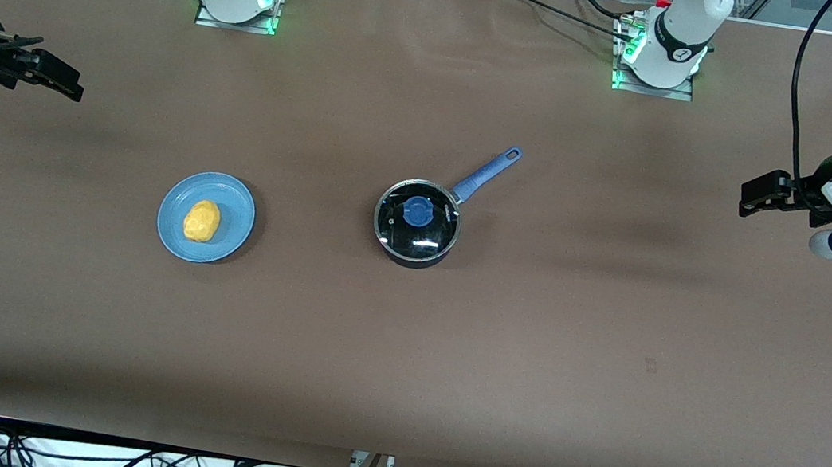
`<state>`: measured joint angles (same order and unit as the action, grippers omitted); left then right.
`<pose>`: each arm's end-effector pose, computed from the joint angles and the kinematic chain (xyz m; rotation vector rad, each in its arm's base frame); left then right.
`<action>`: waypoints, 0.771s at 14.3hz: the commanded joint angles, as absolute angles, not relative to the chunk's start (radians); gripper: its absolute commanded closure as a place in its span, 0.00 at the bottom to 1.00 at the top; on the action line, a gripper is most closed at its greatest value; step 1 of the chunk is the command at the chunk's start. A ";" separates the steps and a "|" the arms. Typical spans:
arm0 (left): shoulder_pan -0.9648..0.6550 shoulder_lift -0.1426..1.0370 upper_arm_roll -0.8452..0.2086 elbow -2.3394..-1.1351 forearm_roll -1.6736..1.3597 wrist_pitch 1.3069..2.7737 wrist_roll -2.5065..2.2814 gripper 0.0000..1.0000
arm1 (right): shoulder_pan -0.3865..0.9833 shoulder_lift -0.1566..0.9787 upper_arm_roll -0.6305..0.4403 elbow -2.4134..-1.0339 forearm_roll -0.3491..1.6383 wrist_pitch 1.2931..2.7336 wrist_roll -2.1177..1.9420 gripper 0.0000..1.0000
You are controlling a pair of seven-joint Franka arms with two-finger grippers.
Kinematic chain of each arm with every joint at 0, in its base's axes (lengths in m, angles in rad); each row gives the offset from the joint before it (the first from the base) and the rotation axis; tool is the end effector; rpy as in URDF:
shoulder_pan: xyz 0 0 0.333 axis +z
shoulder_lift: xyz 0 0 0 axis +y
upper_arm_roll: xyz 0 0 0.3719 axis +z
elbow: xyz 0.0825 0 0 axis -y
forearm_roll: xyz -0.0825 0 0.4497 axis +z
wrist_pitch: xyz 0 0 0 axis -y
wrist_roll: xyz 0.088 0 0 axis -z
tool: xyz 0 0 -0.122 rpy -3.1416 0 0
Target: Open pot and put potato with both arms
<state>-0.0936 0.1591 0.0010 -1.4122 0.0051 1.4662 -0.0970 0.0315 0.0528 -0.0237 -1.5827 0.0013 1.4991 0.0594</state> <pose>0.6620 -0.0609 0.6388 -3.1222 -0.0073 0.1627 0.6267 0.0054 0.6205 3.1287 -0.0808 -0.2136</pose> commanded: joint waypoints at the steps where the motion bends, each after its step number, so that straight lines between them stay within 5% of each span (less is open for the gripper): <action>1: -0.095 0.147 -0.005 -1.425 -0.006 1.468 -0.110 0.00 | 0.025 0.037 -0.020 -1.592 -0.002 1.488 0.055 0.00; 7: -0.139 0.179 -0.073 -1.425 -0.072 1.498 -0.346 0.00 | 0.025 0.037 -0.018 -1.594 -0.002 1.486 0.057 0.00; 11: -0.273 0.351 -0.186 -1.437 -0.051 1.788 -0.697 0.00 | 0.025 0.037 -0.018 -1.594 -0.002 1.486 0.057 0.00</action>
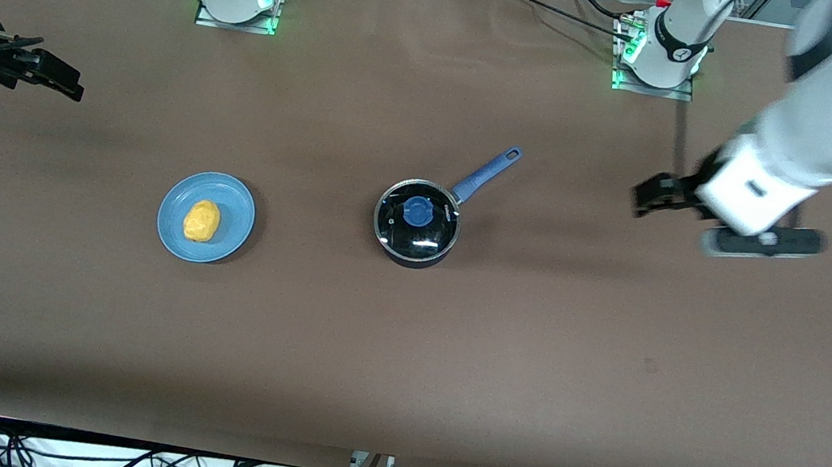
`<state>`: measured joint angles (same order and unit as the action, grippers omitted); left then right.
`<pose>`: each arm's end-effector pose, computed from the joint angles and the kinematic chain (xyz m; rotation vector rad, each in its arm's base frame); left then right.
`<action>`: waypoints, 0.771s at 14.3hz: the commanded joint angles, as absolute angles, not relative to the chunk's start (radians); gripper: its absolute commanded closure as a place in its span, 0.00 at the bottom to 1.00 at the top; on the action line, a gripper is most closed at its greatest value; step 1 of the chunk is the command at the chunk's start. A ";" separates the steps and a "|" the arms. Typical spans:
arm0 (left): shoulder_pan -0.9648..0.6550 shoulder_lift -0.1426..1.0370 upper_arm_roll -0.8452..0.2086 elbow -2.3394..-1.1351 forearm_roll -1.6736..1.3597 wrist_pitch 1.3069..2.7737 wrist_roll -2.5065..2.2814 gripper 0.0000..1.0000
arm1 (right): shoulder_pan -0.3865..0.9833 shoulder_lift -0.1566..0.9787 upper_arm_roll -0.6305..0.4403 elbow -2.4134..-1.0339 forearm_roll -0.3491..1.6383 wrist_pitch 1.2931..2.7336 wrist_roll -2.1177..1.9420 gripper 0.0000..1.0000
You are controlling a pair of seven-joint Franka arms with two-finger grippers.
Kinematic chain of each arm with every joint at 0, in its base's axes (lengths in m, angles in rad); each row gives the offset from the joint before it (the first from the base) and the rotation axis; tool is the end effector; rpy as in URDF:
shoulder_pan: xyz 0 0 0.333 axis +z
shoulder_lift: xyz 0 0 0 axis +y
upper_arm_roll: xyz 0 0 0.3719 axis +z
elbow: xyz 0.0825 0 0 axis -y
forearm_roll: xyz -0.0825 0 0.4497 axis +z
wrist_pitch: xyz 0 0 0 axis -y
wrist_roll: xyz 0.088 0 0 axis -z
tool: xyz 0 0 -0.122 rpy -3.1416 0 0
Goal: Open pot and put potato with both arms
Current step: 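Reach the left gripper down to the blue lid knob and grasp it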
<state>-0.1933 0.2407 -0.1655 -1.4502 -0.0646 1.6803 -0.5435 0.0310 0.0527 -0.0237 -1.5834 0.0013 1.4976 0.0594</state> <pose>0.6678 -0.2441 0.5822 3.0359 0.2993 -0.0790 0.6264 0.0051 0.6200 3.1285 -0.0816 -0.2169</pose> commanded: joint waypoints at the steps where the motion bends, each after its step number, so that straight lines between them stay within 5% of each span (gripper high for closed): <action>1: -0.328 0.404 -0.186 -1.433 -0.032 1.862 -0.768 0.00 | 0.025 0.037 -0.020 -1.594 -0.002 1.486 0.057 0.00; 6: -0.520 0.599 -0.184 -1.402 0.056 2.109 -1.055 0.00 | 0.025 0.037 -0.020 -1.594 -0.002 1.486 0.057 0.00; 11: -0.659 0.738 -0.164 -1.275 0.175 2.106 -1.203 0.00 | 0.025 0.037 -0.020 -1.594 -0.002 1.479 0.057 0.00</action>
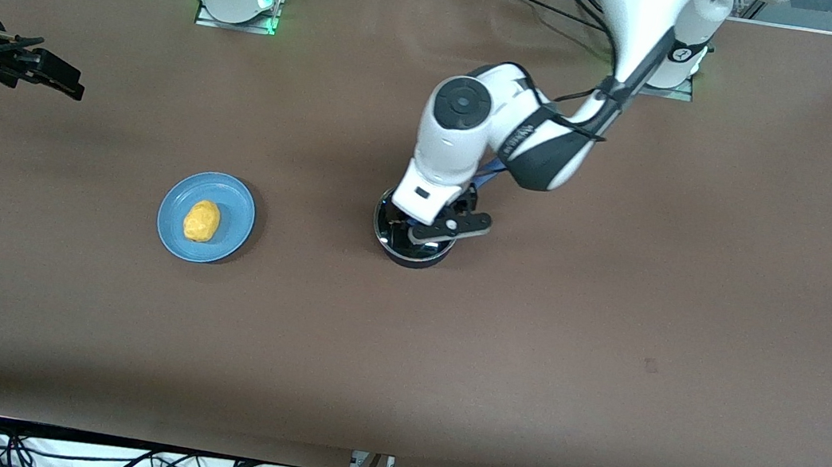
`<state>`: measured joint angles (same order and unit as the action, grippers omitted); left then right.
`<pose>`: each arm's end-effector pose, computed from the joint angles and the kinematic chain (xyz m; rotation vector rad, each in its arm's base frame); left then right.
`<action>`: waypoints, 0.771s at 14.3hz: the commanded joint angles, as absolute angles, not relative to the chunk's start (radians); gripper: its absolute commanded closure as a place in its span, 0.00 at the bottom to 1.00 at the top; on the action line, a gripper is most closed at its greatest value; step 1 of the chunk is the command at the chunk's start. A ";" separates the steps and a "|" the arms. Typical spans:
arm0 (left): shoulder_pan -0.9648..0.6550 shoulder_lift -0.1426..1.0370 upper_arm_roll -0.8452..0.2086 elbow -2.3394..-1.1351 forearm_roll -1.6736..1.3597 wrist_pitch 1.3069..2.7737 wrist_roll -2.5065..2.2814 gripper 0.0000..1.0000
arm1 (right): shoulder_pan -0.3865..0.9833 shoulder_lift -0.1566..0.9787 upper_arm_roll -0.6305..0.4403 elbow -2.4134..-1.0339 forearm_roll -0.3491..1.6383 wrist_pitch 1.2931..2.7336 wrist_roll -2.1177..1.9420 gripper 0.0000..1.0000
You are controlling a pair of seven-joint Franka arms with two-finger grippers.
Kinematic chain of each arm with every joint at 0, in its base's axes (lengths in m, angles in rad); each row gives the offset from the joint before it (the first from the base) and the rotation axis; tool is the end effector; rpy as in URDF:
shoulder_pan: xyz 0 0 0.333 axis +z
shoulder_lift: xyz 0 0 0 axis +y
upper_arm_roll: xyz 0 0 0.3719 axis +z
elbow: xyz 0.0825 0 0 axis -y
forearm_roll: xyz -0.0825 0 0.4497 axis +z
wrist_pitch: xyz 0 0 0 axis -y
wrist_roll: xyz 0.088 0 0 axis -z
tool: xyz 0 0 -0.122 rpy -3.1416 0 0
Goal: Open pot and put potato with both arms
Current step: 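Reach the left gripper down to the blue lid knob and grasp it, then lift the glass lid with the left gripper while the right gripper reaches the potato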
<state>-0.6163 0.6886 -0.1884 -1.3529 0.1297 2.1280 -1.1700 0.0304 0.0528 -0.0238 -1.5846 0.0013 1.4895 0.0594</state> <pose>0.6100 -0.5728 0.3303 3.0094 0.5321 0.0783 0.6252 0.0047 0.6188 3.1271 -0.0827 -0.2316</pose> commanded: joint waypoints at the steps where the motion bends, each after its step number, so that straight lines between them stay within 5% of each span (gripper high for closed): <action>1: -0.669 0.739 -0.166 -1.281 0.211 2.105 -1.204 0.00 | 0.025 0.037 -0.018 -1.594 -0.002 1.477 0.057 0.00; 11: -0.678 0.762 -0.169 -1.325 0.293 2.109 -1.193 0.05 | 0.023 0.037 -0.018 -1.594 -0.002 1.476 0.057 0.00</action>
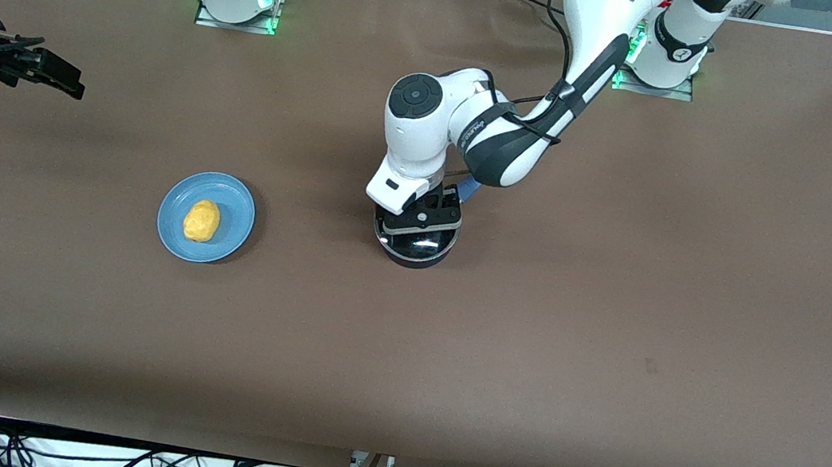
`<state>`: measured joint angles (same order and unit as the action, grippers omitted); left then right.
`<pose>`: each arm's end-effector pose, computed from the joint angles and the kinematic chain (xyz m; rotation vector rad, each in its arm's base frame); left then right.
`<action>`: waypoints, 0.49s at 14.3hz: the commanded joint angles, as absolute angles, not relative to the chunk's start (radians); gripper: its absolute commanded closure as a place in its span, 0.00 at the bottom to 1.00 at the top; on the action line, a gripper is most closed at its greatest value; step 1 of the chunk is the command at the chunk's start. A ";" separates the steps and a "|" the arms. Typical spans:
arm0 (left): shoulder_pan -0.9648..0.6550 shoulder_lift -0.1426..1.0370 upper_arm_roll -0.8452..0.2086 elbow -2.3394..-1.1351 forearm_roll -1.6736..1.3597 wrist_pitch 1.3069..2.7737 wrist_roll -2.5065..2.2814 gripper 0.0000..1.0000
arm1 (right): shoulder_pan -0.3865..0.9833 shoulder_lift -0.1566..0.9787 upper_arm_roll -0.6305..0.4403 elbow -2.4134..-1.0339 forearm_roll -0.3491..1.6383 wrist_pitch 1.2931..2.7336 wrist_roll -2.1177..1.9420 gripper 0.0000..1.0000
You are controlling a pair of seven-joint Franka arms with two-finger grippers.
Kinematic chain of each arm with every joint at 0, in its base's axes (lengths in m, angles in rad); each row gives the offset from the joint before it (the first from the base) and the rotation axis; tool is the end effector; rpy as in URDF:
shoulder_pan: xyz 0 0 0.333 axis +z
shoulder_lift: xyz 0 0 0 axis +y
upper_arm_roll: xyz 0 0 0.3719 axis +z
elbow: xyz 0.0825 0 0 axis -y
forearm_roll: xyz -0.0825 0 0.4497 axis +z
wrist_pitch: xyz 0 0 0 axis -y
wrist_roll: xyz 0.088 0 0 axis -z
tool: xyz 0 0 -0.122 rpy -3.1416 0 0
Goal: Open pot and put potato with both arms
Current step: 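Lift the glass lid with the left gripper while the right gripper reaches the potato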
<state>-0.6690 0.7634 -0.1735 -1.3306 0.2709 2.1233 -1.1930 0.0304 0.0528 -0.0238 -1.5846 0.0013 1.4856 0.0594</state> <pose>0.5951 -0.5937 0.2788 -3.0847 -0.4074 -0.1864 0.6247 0.0047 0.6185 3.1265 -0.0826 -0.2377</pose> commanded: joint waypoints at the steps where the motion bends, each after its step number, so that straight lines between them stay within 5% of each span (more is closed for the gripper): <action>1: -0.678 0.759 -0.170 -1.325 0.287 2.106 -1.193 0.08 | 0.025 0.037 -0.020 -1.594 -0.002 1.473 0.057 0.00; 7: -0.670 0.750 -0.195 -1.347 0.279 2.098 -1.195 0.30 | 0.023 0.040 -0.020 -1.592 0.000 1.463 0.052 0.00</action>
